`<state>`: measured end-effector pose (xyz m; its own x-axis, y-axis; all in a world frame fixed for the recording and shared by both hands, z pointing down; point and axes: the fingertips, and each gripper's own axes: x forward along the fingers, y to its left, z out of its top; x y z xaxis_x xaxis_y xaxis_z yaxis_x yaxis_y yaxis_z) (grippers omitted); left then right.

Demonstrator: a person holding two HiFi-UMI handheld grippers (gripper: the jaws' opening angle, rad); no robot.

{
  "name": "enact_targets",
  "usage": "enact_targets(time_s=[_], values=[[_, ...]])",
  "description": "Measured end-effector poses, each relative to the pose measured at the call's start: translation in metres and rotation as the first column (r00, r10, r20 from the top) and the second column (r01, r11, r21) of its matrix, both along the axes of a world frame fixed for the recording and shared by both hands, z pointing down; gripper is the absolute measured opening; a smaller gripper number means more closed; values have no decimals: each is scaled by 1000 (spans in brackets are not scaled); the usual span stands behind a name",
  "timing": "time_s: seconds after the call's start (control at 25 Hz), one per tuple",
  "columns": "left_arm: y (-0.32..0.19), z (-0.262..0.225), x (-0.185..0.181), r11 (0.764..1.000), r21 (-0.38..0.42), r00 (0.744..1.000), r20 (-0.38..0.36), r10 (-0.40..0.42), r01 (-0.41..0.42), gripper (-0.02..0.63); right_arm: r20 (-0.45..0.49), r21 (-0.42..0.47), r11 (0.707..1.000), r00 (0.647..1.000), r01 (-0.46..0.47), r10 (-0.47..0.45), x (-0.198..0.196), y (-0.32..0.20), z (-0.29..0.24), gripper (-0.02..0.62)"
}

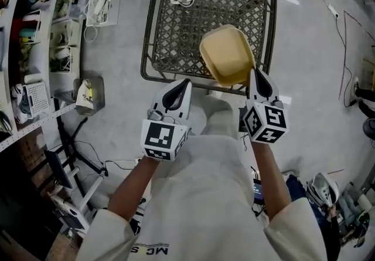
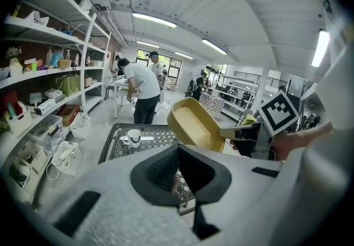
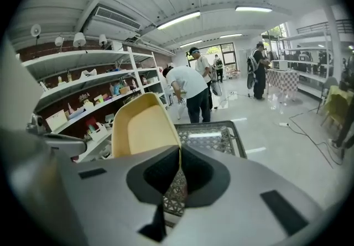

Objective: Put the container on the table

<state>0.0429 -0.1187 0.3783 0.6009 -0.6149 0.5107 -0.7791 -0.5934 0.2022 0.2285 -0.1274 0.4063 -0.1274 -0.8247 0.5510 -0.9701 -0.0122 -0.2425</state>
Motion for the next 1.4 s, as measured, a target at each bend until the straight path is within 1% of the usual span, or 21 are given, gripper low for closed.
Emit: enact_targets(time_s=[0.16, 0.36, 0.48, 0.6, 0.84, 1.08, 1.4], values=[[2, 15, -4, 1000, -21, 999, 32, -18, 19, 20, -2, -34, 999, 1000, 16, -16, -3, -8, 24, 26], [-5, 31, -5, 1000, -8, 998, 62, -20, 21, 20, -6, -79, 996, 1000, 30, -30, -2, -17, 61, 26], [-15, 44, -7, 999, -13, 996, 74, -40, 41, 20, -11, -109, 993, 999, 36, -38, -2, -25, 87, 26], [-21, 57, -4, 998, -26, 996, 67, -55, 57, 20, -24, -141, 989, 999, 37, -41, 1, -30, 114, 26], [-25, 76, 2, 999, -34, 997, 73, -32, 34, 20, -10, -194, 980, 999, 34, -36, -5, -45, 161, 26], [-32, 103, 1, 997, -56, 996, 73, -47, 51, 20, -13, -235, 971, 999, 39, -43, -9, -64, 198, 26], [-42, 124, 2, 996, -68, 995, 82, -52, 57, 20, -7, -300, 953, 999, 41, -45, -7, -85, 239, 26]])
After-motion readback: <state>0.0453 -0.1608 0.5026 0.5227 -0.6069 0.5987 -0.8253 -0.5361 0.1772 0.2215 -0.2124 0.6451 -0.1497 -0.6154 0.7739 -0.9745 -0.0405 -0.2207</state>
